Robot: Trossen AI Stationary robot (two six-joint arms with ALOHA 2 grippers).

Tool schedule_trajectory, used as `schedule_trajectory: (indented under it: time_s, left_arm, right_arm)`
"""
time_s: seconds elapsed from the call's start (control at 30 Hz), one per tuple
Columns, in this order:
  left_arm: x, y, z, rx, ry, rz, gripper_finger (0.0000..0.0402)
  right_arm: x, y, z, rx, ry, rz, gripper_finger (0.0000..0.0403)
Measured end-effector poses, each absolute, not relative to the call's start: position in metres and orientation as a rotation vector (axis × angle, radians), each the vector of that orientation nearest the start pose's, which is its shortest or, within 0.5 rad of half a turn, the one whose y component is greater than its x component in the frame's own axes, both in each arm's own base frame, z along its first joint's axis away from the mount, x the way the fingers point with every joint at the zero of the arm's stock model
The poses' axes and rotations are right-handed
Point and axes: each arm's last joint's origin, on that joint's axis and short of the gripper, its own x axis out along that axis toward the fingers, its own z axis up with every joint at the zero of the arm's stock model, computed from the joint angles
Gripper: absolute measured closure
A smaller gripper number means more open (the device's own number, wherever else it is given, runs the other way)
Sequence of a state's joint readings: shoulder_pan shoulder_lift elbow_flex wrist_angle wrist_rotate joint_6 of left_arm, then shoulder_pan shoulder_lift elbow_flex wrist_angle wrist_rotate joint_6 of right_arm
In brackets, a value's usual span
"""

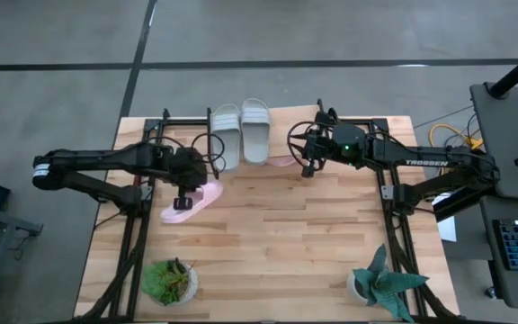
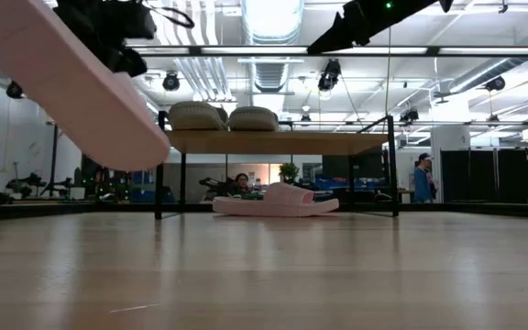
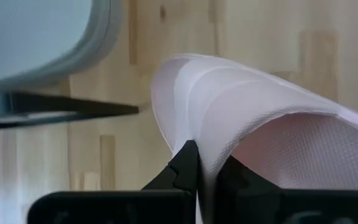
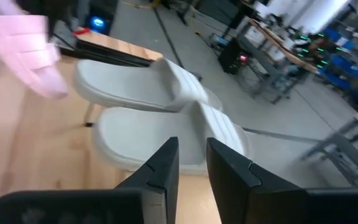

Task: Pick and place slides into the shelf
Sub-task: Put the left light pink slipper on the shelf

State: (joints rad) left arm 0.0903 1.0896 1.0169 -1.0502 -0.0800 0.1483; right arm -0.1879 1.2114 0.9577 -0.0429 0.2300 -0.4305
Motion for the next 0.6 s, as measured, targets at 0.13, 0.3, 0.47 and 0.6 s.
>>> schedule_trajectory:
  time_s: [0.13, 0.3, 0.47, 0.6]
  left_arm:
    - [0.185, 0.014, 0.304, 0.161, 1.074, 0.012, 0.0402]
    - [0.182, 0.007, 0.316, 0.232, 0.950, -0.088, 0.0402]
    - [0.182, 0.002, 0.327, 0.336, 0.798, -0.173, 0.0402]
    - [0.186, -0.002, 0.334, 0.470, 0.643, -0.246, 0.0402]
  right_arm:
    - [0.266, -0.055, 0.319, -0.417, 0.366, -0.261, 0.0332]
    - [0.266, -0.054, 0.319, -0.410, 0.360, -0.228, 0.0327]
    - [0.267, -0.049, 0.319, -0.397, 0.316, -0.052, 0.0327]
    - [0.268, -0.040, 0.319, -0.428, 0.242, 0.210, 0.0330]
